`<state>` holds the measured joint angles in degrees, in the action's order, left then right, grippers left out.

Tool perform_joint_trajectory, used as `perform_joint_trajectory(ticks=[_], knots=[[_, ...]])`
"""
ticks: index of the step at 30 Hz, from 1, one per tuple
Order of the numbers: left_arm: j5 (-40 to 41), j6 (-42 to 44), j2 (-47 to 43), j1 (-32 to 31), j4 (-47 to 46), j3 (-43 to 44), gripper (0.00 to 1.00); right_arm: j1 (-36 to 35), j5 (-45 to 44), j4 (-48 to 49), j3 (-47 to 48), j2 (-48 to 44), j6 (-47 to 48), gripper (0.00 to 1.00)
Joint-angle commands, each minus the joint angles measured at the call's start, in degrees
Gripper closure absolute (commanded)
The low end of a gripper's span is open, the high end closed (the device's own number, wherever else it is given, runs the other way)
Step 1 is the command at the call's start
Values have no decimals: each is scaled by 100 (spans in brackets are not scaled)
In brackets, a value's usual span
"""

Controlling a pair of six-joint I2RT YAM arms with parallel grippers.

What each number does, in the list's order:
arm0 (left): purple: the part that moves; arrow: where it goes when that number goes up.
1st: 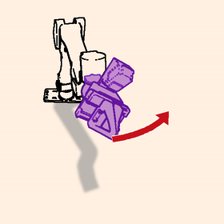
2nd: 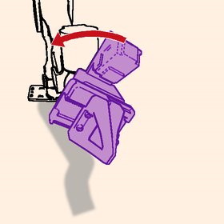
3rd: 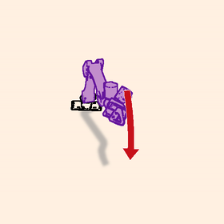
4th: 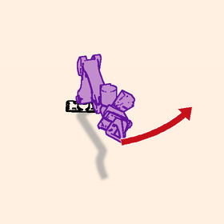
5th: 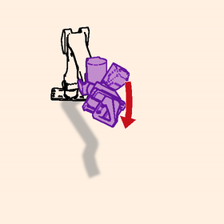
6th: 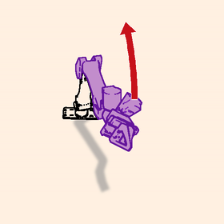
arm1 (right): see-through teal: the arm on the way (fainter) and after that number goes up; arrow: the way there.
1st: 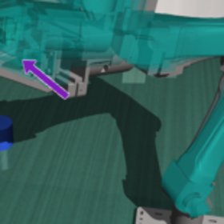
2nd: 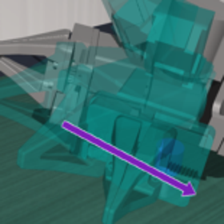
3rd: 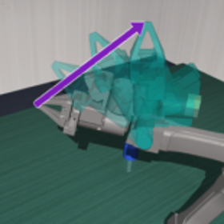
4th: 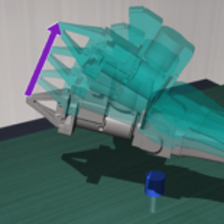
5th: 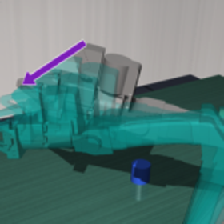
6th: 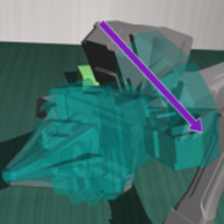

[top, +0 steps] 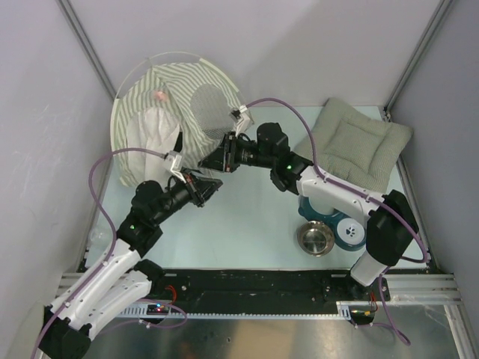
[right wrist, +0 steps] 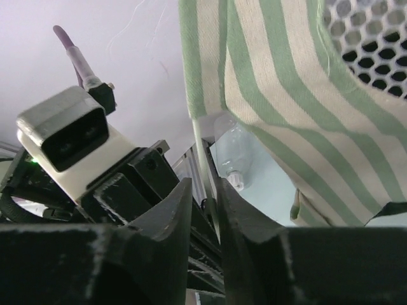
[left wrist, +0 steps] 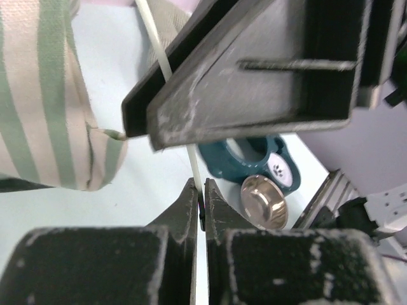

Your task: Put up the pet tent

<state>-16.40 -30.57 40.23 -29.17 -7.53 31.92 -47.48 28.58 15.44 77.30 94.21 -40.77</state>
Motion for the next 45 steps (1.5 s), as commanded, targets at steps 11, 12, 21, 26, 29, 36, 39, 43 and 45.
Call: perform_joint_trajectory(ticks=[11, 12, 21, 26, 29, 36, 39, 43, 45], knots=[[-15, 1408, 161, 154, 1176, 735, 100, 411, 1595, -472, 1, -160, 155, 50], [-40, 1406, 170, 173, 1180, 745, 100, 404, 1645, -591, -10, -159, 292, 50], [-137, 1358, 172, 265, 1191, 752, 100, 276, 1773, -781, -257, -147, 577, 61], [-228, 1343, 185, 271, 1187, 721, 100, 193, 1529, -119, -307, 39, 239, 62], [-246, 1335, 176, 275, 1187, 702, 100, 182, 1416, 250, -305, 152, 1, 64], [-170, 1335, 111, 303, 1184, 649, 100, 213, 812, -449, -311, -175, 488, 50], [-150, 1341, 122, 319, 1185, 663, 100, 208, 319, -980, -312, -451, 777, 39], [-183, 1343, 140, 334, 1188, 666, 100, 166, -55, -1242, -311, -516, 965, 35], [-193, 1343, 149, 335, 1185, 662, 100, 155, -87, -1247, -305, -447, 953, 35]])
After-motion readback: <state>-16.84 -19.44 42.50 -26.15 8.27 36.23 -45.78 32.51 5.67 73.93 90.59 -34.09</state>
